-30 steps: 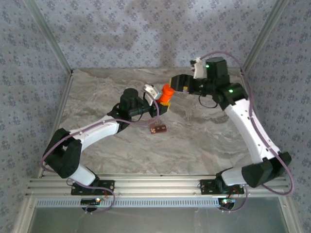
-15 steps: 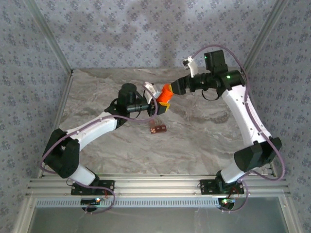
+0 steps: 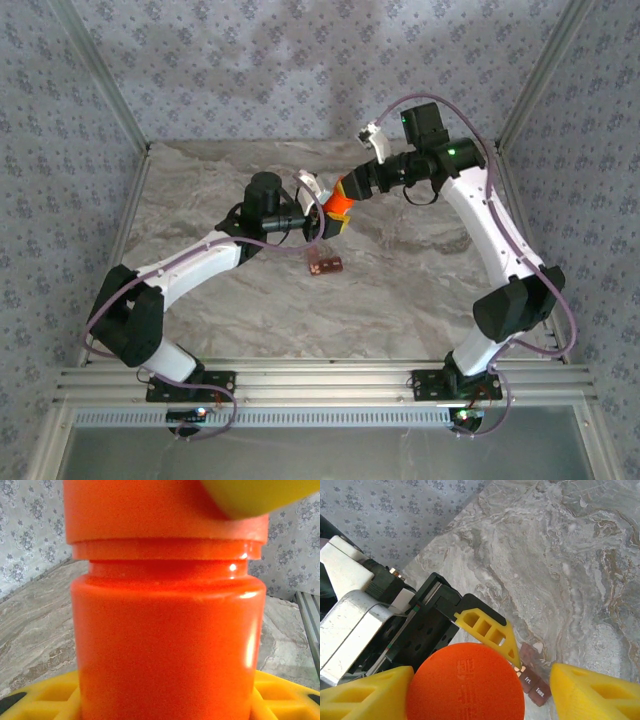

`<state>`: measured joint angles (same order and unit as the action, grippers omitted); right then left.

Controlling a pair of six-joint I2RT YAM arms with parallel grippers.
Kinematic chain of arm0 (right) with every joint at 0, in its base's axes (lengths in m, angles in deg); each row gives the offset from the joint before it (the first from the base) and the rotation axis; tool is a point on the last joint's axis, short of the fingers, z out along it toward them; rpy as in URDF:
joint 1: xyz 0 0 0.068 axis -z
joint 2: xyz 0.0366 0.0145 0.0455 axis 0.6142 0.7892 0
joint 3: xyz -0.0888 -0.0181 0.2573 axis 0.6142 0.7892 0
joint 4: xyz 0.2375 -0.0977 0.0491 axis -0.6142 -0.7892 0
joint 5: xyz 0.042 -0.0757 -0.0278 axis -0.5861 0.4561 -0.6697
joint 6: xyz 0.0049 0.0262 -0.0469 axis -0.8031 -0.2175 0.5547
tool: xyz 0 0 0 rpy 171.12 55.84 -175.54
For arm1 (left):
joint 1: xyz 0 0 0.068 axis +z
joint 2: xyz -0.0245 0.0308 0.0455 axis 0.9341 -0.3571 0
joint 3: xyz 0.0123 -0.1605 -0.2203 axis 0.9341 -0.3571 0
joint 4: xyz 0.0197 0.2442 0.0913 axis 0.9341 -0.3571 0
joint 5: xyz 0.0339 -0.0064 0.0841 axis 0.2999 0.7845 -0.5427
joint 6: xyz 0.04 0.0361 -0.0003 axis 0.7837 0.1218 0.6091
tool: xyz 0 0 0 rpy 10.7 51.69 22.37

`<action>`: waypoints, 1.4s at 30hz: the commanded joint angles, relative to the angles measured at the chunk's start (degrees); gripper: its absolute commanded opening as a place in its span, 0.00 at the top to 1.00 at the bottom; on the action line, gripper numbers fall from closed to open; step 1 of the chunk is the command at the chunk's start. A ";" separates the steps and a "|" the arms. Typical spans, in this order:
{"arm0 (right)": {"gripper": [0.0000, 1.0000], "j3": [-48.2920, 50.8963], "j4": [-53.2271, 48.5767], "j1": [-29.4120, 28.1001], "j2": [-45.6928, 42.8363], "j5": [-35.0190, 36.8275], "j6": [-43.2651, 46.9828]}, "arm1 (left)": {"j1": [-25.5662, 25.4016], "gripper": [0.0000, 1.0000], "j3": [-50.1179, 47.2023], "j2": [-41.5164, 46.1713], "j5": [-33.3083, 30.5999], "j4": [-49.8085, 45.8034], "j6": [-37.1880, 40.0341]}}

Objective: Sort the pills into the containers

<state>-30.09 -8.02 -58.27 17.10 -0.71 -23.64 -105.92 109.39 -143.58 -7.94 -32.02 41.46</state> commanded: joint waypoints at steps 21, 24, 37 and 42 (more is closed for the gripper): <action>0.56 11.40 14.16 -8.37 -2.28 22.61 -38.38 | -2.18 1.00 0.26 -0.04 -11.29 7.04 -0.25; 0.56 14.37 18.72 -9.43 -3.24 23.52 -44.34 | -2.87 1.00 -0.28 -0.43 -13.24 8.40 -0.12; 0.33 14.77 20.90 -8.64 -6.29 23.24 -46.74 | -2.99 1.00 -0.35 -1.15 -14.91 8.68 -0.27; 0.19 17.16 23.78 -3.82 -12.25 18.76 -46.12 | -2.63 1.00 -0.53 -0.54 -14.74 8.37 -0.07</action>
<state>-14.10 13.79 -64.31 9.49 21.91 -69.67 -108.26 107.18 -145.70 -24.25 -27.58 40.76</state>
